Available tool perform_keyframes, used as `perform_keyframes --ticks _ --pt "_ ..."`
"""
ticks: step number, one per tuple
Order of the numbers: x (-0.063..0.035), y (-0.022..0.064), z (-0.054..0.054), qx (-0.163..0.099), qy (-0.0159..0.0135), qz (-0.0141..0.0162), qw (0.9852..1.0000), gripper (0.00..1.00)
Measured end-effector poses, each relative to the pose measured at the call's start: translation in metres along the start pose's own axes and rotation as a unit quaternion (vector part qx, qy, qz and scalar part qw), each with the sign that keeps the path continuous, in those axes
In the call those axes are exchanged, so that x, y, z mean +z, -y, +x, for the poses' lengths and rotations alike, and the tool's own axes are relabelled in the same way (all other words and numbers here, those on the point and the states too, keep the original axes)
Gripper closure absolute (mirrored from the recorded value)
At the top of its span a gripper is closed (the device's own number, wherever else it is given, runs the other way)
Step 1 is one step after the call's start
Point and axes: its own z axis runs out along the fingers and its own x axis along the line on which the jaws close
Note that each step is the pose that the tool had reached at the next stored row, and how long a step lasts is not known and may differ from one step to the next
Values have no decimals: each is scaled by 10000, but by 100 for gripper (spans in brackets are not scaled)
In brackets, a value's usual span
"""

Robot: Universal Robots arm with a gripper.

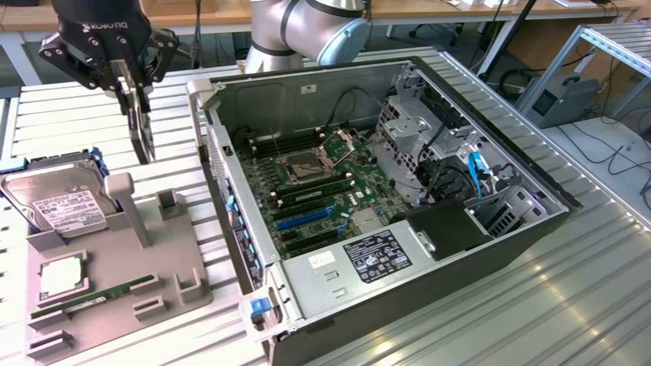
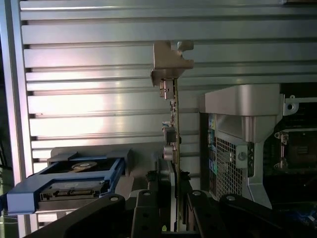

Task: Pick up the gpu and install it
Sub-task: 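Pick up the gpu and move the gpu toward the slot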

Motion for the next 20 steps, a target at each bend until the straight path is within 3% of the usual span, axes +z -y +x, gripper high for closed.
perform_keyframes --ticks 20 --pt "1 178 -6 0 0 0 10000 73"
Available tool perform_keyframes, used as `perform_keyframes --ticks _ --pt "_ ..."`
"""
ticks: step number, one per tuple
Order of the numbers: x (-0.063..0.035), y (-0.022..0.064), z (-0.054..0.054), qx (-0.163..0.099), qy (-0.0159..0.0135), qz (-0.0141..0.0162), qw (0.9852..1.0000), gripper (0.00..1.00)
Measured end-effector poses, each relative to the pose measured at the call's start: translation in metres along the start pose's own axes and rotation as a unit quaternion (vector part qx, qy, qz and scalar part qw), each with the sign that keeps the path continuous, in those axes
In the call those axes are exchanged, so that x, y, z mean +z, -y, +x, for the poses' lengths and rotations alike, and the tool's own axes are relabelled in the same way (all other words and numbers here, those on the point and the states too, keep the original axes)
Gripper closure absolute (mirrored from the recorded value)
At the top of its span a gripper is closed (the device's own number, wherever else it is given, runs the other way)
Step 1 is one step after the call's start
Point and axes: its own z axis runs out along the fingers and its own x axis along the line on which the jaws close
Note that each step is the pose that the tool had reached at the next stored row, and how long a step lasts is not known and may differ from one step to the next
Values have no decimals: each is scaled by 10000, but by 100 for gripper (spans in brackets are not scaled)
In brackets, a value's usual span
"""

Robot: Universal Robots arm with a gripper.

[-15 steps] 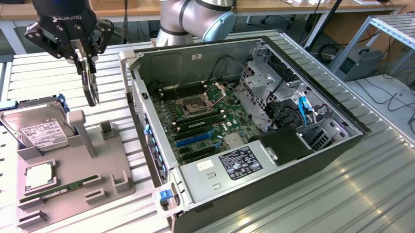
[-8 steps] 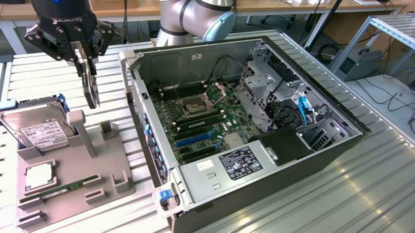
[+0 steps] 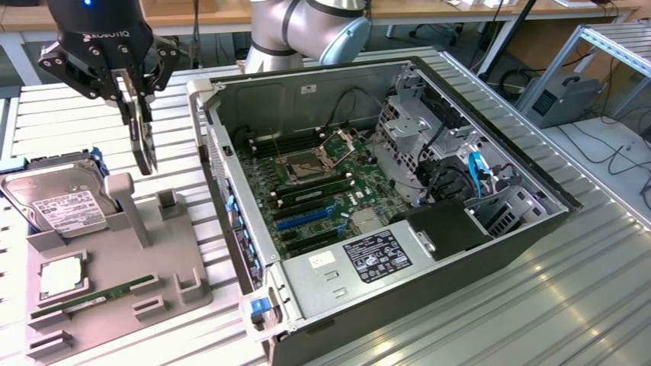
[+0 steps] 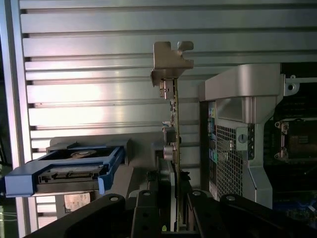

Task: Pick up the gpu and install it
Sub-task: 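Pick up the gpu and move the gpu toward the slot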

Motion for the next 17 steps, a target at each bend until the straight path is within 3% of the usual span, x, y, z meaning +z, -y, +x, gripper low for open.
perform_keyframes --ticks 17 --pt "1 163 -5 0 0 0 10000 73"
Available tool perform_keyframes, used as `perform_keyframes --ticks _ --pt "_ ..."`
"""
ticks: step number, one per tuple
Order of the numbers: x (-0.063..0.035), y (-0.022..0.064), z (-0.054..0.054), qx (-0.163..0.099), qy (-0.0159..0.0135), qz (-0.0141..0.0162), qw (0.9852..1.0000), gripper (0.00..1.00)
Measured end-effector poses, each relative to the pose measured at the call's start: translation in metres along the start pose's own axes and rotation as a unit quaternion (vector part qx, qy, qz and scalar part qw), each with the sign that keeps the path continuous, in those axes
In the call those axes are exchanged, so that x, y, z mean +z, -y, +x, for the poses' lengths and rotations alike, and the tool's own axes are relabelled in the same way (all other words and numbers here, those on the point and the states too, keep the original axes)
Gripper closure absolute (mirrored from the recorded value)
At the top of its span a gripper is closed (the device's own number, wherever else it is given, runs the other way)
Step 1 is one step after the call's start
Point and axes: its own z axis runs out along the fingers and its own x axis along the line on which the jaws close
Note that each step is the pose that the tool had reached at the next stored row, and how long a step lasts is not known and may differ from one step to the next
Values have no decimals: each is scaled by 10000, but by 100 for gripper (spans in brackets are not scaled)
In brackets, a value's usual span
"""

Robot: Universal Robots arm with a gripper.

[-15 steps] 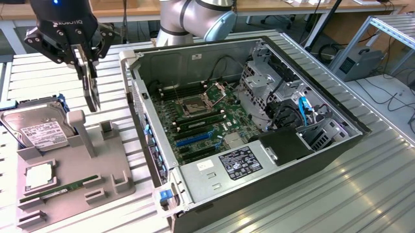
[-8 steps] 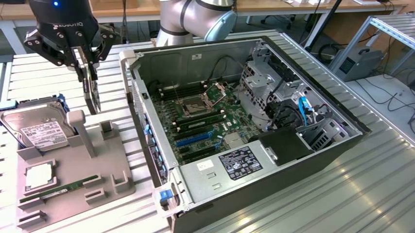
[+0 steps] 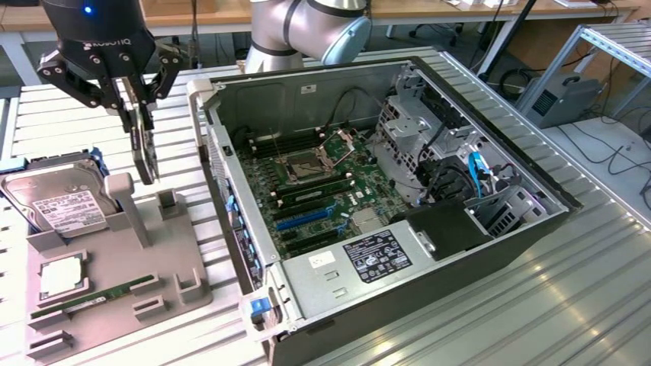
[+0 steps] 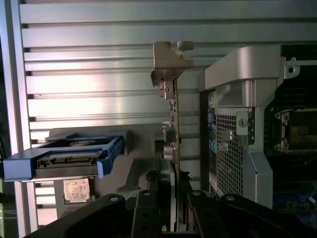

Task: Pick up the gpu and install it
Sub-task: 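Pick up the gpu and move the gpu toward the slot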

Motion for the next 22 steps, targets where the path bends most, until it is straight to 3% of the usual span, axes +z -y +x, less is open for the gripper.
perform_keyframes --ticks 22 --pt "0 111 -4 0 -1 0 10000 73"
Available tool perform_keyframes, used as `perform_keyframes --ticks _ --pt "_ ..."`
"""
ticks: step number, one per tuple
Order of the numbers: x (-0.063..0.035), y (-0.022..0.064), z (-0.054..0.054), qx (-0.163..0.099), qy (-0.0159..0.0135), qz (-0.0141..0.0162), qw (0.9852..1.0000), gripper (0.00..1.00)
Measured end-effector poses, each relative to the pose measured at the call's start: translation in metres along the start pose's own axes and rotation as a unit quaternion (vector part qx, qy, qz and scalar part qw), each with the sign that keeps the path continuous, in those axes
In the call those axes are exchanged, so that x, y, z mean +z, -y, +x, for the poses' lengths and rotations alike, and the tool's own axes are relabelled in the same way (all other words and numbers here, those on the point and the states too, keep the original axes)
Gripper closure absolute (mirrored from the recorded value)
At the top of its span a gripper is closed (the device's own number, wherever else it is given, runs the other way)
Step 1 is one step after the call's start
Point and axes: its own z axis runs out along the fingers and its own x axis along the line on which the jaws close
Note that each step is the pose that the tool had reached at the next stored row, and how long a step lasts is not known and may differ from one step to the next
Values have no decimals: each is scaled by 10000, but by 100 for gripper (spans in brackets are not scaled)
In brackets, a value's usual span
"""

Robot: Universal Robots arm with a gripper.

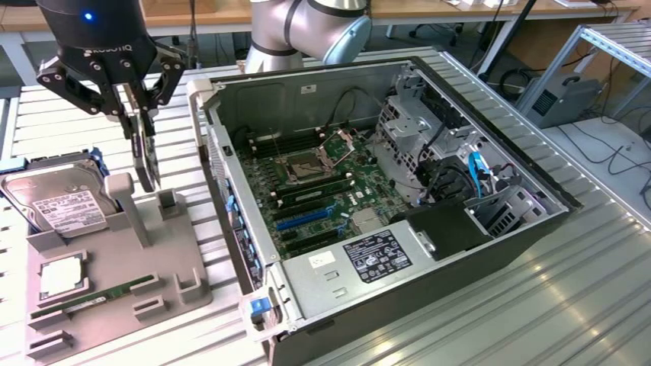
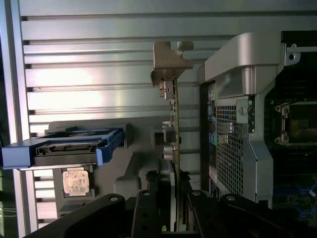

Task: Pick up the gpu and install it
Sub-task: 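Pick up the gpu and move the gpu toward the slot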

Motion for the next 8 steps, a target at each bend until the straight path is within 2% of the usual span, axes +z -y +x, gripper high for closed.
perform_keyframes --ticks 8 --pt "0 26 -1 0 0 0 10000 73"
